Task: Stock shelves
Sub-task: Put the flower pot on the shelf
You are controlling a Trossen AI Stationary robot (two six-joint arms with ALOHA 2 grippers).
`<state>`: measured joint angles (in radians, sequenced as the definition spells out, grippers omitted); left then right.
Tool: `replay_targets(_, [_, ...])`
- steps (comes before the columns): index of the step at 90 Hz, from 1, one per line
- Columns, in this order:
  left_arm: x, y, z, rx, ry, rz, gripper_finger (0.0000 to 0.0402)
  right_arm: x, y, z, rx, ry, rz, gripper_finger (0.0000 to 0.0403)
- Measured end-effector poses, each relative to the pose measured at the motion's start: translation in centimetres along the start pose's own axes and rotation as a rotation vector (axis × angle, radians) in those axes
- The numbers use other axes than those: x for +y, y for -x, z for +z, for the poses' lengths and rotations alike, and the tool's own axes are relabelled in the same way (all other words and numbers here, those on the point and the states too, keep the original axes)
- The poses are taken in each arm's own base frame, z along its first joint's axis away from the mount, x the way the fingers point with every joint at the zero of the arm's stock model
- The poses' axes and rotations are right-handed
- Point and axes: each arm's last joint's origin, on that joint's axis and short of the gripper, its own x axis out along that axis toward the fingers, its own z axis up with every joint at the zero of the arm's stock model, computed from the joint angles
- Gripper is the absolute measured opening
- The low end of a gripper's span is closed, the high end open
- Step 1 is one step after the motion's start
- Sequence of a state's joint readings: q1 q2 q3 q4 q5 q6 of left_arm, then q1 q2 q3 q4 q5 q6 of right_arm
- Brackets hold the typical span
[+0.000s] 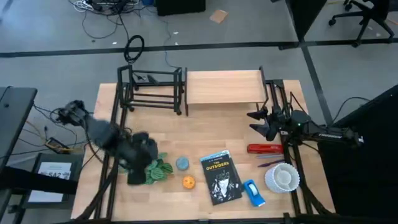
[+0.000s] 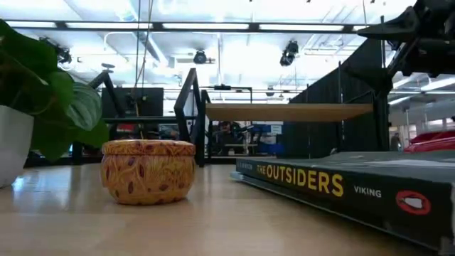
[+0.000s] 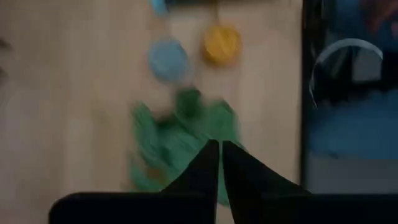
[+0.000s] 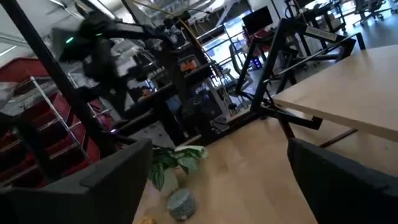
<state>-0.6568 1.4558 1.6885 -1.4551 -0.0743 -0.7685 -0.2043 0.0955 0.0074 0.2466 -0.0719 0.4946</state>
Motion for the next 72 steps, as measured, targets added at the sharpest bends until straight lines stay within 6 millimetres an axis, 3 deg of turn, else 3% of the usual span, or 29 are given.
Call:
replay_targets(17, [-5.8,-1.7,-4.4,0.068,0.176,0.013,0.0002,0.0,0.0,0.0,-0.002,0.000,0.001,0.0346])
replay_targets(40, [-10.5,-4.6,-9.9,-0.095,0.304,0.164,0.0015,0.0,0.0,0.0,-0.002,0.000,0.001,0.0346])
replay_targets(55, [-13.1,-7.9,-13.2,-0.136,0.266,0.261,0.0081,0.0,0.0,0.0,-0.002,0.000,0.001,0.0346])
replay_targets(72, [-14.0,-11.9,-15.7,-0.239,0.300,0.429,0.0194,0.0,0.0,0.0,-0.002,0.000,0.001,0.0346])
